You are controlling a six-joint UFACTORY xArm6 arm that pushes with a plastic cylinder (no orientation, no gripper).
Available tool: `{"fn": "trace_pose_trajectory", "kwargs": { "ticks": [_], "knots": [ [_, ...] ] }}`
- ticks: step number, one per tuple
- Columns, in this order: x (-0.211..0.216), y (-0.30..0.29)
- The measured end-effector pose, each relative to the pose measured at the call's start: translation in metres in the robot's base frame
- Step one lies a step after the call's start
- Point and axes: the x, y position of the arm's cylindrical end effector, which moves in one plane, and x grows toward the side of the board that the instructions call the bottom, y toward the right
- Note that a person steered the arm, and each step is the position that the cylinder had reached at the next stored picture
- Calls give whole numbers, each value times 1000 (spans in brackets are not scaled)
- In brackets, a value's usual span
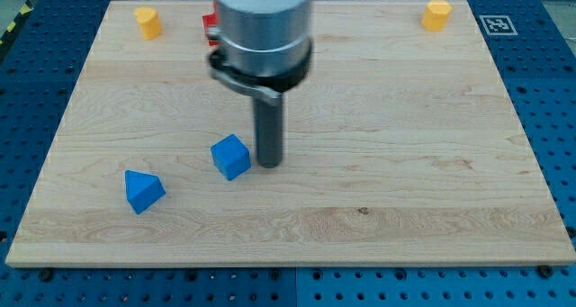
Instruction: Slightly move the yellow heart upwards
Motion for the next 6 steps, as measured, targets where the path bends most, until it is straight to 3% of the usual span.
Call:
{"fn": "trace_pose_trajectory", "kwargs": {
  "ticks": [1,3,5,6],
  "knots": [
    [-3,-39],
    [-77,-54],
    [-117,-213],
    [-185,-247]
  ]
}}
